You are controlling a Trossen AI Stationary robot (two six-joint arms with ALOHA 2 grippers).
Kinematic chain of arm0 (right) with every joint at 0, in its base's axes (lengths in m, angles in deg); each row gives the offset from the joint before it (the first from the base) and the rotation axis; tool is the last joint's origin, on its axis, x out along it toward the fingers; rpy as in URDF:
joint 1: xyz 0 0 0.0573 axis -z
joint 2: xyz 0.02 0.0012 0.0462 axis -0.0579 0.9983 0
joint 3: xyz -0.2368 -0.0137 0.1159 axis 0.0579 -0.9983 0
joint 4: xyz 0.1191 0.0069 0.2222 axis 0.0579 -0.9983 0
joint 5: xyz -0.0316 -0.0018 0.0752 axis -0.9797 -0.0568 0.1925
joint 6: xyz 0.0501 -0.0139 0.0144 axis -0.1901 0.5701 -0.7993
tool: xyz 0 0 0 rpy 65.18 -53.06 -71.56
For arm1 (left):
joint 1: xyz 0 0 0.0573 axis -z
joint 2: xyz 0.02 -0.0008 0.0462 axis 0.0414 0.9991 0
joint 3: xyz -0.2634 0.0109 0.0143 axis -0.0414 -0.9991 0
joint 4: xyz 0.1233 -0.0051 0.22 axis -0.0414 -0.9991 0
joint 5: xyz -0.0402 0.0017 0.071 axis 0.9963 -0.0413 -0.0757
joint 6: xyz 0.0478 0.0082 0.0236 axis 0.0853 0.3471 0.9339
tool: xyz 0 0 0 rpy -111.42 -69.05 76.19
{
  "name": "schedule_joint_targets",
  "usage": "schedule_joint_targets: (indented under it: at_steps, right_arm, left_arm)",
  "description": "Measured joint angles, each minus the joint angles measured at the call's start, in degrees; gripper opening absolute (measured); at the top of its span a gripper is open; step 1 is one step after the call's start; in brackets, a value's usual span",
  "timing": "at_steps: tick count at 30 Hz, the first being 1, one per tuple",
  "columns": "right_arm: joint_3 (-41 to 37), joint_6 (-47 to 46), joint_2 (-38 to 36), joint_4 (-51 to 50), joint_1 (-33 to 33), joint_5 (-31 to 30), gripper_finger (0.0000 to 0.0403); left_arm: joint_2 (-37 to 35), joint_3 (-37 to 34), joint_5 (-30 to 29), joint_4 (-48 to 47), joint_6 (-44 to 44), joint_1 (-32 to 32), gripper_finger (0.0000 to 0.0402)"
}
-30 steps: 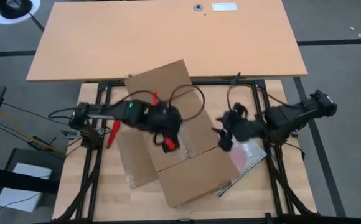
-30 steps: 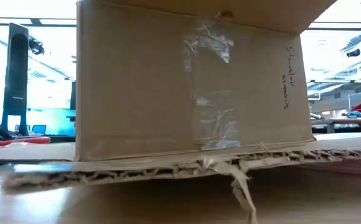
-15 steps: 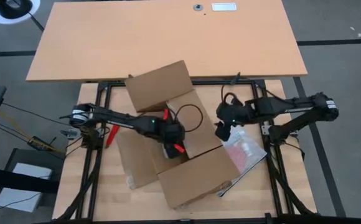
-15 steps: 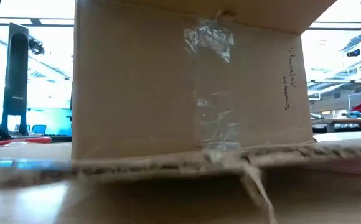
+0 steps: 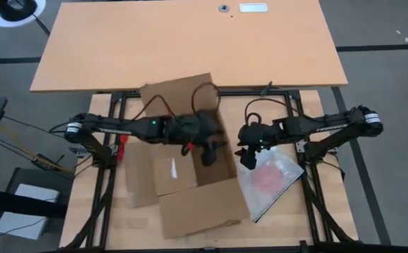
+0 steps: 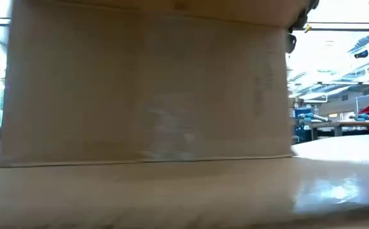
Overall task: Unpack boxes
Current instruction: Break down the cardboard box until it is fully flat using the red cutter
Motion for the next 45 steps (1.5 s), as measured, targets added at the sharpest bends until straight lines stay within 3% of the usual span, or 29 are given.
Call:
schedule_joint_targets:
  at_steps: [3, 10, 13, 20, 26, 32, 35, 40, 45]
  right_arm:
    - [2.71, 5.00, -0.69, 0.99, 0.11, 2.22, 0.0198]
    - [18.33, 13.83, -4.62, -26.88, 1.05, 1.19, 0.0197]
    - [24.11, 16.10, -6.57, -31.68, 0.98, 0.70, 0.0196]
    - [28.00, 16.27, -9.75, -20.04, 0.99, 0.38, 0.0195]
    - [27.93, 17.54, -8.80, -20.47, 1.00, 0.34, 0.0192]
    - [27.89, 19.07, -7.39, -18.64, 1.00, -0.68, 0.0190]
    - [27.89, 20.66, -6.22, -18.07, 1.00, -0.74, 0.0191]
    - [27.89, 20.42, -5.06, -18.02, 1.03, -0.80, 0.0189]
    - [27.89, 20.20, -4.16, -16.58, 1.04, -0.85, 0.0192]
  left_arm:
    - [1.34, 1.46, 0.02, 6.47, 4.90, -1.24, 0.0203]
    - [8.13, 2.11, 3.72, 17.77, -2.19, -5.00, 0.0203]
    - [12.06, 2.08, 4.72, 24.24, -3.22, -5.59, 0.0203]
    - [16.49, 1.74, 5.00, 30.05, -5.21, -6.36, 0.0203]
    - [15.39, 2.69, 4.88, 30.25, -5.12, -6.38, 0.0203]
    - [14.91, 9.34, 5.45, 21.99, -2.01, -6.38, 0.0203]
    - [14.91, 14.84, 5.62, 12.18, -1.67, -6.36, 0.0203]
    - [14.94, 28.34, 4.86, -12.01, -0.35, -6.36, 0.0203]
    - [14.54, 40.19, -1.40, -29.08, 1.39, -5.55, 0.0203]
